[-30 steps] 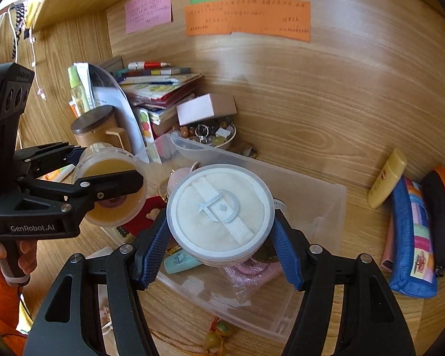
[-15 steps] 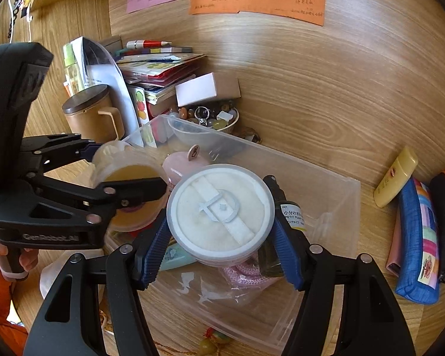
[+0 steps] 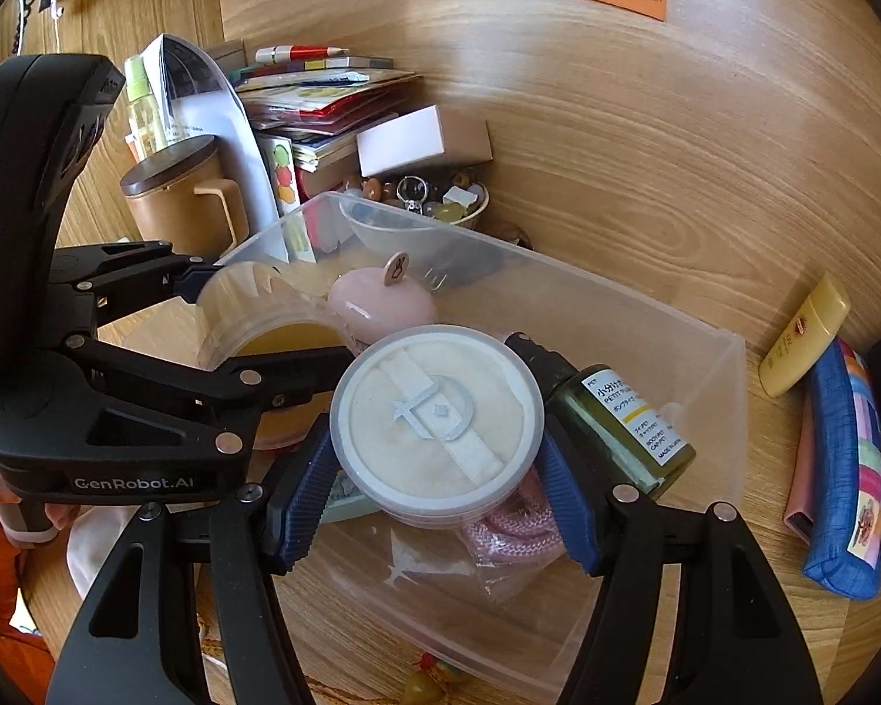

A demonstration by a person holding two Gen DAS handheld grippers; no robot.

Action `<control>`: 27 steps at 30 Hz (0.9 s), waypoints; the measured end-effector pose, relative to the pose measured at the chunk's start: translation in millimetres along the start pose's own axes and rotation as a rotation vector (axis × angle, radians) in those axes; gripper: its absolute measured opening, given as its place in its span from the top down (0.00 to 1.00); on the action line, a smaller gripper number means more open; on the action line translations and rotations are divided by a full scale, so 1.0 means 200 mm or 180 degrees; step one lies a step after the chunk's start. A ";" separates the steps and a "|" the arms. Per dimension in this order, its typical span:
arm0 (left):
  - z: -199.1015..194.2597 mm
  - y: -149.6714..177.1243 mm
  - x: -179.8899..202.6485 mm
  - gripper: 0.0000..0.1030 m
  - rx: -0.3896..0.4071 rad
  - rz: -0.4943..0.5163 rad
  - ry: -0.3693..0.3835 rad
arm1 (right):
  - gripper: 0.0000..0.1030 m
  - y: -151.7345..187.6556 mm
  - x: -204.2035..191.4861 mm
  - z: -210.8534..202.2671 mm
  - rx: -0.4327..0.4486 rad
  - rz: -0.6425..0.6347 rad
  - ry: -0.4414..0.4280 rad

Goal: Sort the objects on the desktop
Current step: 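Carry jar and tin into the clear box and open both grippers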

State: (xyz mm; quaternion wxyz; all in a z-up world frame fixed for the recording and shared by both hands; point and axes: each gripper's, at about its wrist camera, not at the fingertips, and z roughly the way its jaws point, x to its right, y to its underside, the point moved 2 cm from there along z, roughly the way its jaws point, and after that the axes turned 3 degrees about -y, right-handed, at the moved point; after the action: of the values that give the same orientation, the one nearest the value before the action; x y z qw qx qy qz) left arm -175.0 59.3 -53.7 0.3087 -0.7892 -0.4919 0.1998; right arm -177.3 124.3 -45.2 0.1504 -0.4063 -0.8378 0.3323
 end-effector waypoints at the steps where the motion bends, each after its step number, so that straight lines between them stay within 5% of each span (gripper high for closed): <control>1: 0.00 0.00 0.00 0.36 0.0001 0.0001 -0.0002 | 0.39 0.00 0.00 0.00 -0.0001 0.0004 -0.0002; 14: -0.02 -0.02 -0.01 0.33 -0.0020 0.0074 -0.0078 | 0.35 0.00 0.00 -0.02 0.0009 0.0003 -0.0003; 27: -0.20 -0.04 -0.02 0.16 0.0213 0.0047 -0.0185 | 0.30 -0.06 -0.01 -0.17 0.0280 -0.0001 0.0050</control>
State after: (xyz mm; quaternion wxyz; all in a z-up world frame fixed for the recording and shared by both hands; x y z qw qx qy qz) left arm -157.3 47.0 -18.9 0.3190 -0.7759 -0.4879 0.2412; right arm -165.5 132.7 -12.9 0.1747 -0.4018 -0.8212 0.3656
